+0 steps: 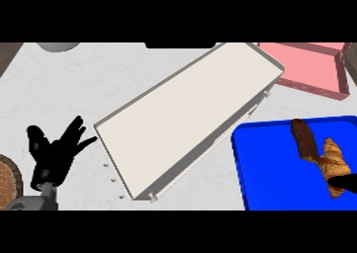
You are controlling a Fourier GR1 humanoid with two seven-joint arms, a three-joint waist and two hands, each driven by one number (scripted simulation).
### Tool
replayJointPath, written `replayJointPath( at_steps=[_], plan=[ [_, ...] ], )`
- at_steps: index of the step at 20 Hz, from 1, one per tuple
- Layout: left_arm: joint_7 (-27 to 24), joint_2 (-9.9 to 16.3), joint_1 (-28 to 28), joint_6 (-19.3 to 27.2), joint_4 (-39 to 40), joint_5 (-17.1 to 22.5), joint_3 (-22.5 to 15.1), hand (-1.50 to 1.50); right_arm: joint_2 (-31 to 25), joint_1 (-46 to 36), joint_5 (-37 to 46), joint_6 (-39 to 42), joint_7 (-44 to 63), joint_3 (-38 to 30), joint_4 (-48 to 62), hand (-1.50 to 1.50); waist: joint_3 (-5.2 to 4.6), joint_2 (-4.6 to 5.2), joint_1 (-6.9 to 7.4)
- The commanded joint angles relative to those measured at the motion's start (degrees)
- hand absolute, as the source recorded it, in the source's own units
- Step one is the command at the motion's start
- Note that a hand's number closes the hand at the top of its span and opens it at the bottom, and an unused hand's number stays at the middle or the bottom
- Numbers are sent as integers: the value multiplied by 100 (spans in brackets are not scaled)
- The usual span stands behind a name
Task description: Pick the croissant from the tray and place it in the tiered shelf
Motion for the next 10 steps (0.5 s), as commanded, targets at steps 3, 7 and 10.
replayJointPath(
  at_steps=[3,7,10],
  plan=[
    [-82,41,314,-359,50,29,250,0,373,-94,348,250,313,-144,-205,-150,-27,23,-7],
    [169,-284,-133,11,176,-313,-7,0,678,-557,888,64,1,108,725,-150,-25,33,8],
    [238,-192,544,-179,-534,-125,59,0,682,-637,1111,102,60,73,975,-150,-23,25,55]
  ],
)
